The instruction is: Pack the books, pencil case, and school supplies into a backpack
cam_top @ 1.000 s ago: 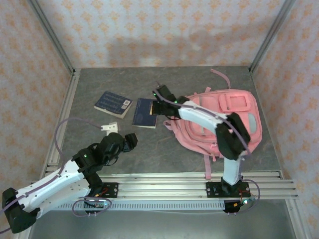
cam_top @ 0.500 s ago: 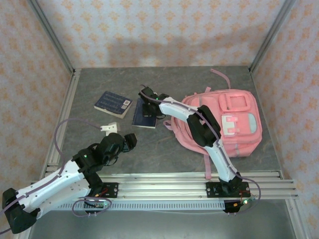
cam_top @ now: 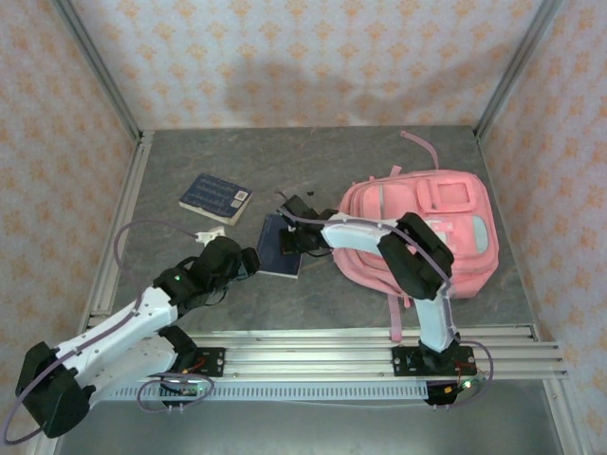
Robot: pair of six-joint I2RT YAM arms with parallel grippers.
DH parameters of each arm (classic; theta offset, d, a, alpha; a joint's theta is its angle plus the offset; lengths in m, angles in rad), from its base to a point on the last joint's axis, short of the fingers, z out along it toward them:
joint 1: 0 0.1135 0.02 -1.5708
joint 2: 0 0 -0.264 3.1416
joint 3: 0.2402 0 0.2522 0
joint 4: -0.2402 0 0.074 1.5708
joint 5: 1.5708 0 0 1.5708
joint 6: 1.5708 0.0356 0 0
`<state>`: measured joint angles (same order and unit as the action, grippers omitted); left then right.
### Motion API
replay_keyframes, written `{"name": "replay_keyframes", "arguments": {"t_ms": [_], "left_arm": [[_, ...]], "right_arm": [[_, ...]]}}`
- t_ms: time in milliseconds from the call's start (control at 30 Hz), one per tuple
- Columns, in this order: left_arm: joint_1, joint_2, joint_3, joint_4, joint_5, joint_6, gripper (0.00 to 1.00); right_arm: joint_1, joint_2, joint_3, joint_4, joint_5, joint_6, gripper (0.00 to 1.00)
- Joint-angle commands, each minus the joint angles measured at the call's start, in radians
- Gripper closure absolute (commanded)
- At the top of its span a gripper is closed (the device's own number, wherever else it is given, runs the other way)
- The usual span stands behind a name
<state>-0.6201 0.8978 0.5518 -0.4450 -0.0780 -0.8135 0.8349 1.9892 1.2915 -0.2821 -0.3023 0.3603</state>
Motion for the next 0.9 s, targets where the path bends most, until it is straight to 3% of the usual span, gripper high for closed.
{"name": "replay_keyframes", "arguments": {"t_ms": [0, 67, 200, 333, 433, 633, 867], "left_arm": [[0.016, 0.059, 0.034, 0.050, 0.048, 0.032, 0.26], [0.029, 0.109, 0.030, 0.089, 0.074, 0.040, 0.26], [0.058, 0.239, 0.029, 0.176, 0.162, 0.062, 0.27], [0.108, 0.384, 0.041, 0.270, 0.292, 0.061, 0.29], [0.124, 0.471, 0.037, 0.355, 0.382, 0.057, 0.32], [0.128, 0.530, 0.002, 0.461, 0.441, 0.036, 0.36], [0.129, 0.539, -0.013, 0.479, 0.451, 0.048, 0.38]], "right_arm": [[0.033, -0.021, -0.121, -0.088, -0.174, -0.079, 1.00], [0.039, -0.053, -0.150, -0.108, -0.188, -0.099, 1.00], [0.039, -0.159, -0.201, -0.105, -0.092, -0.071, 1.00], [0.038, -0.256, -0.244, -0.050, -0.010, -0.003, 0.78], [0.038, -0.297, -0.286, 0.028, -0.006, 0.057, 0.72], [0.036, -0.329, -0.326, 0.028, 0.143, 0.137, 0.74], [0.030, -0.304, -0.347, 0.008, 0.229, 0.179, 0.80]]}}
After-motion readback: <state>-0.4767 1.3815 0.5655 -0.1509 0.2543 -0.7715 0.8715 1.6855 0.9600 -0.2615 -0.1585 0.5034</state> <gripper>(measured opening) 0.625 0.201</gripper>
